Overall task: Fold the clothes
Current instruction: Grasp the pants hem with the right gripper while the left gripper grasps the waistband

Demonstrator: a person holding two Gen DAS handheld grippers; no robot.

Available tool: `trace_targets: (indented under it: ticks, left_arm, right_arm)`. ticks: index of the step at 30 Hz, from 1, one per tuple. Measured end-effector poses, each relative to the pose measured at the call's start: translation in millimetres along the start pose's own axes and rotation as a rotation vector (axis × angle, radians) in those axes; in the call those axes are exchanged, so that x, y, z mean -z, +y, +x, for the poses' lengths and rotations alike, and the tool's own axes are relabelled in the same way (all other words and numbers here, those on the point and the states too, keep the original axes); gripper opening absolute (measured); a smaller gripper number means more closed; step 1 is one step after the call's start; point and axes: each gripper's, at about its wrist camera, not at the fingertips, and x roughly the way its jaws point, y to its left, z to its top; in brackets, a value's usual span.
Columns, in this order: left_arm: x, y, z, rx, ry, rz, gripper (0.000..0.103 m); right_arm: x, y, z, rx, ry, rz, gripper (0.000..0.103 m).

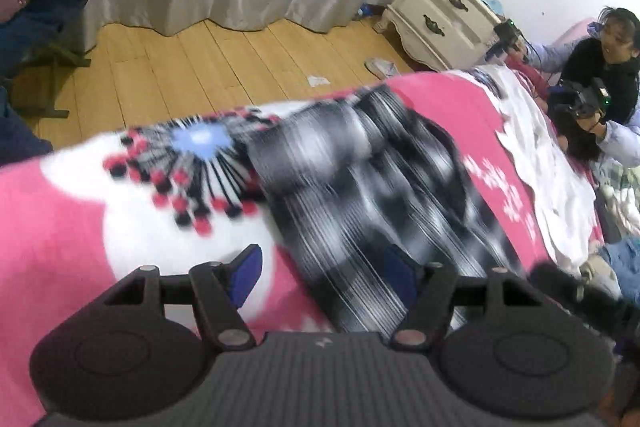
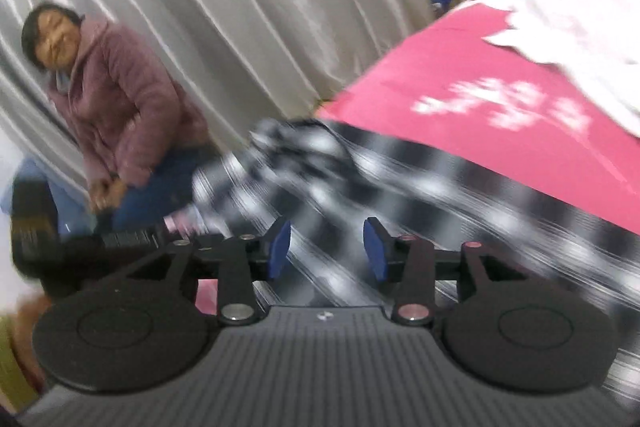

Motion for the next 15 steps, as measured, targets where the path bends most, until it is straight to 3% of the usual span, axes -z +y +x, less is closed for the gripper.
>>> trace_targets:
  ticks: [8, 13, 15]
  left_arm:
    - [-22.3, 37.6, 8.7, 0.104, -0.010, -0.061, 0.061]
    - [-31.1, 36.2, 16.5, 0.135, -0.038, -0.045, 0.027]
    - [-29.1, 25.2, 10.7, 0.126, -0.073, 0.019, 0.022]
  right_arm:
    - [-29.7, 11.6, 66.9, -0.087, 0.027, 0.180, 0.048]
    - [-28.4, 6.9, 79.4, -0.047, 0.029, 0.230, 0.048]
    - [-26.9, 5.2, 80.8, -0.058, 0.027, 0.251, 0.048]
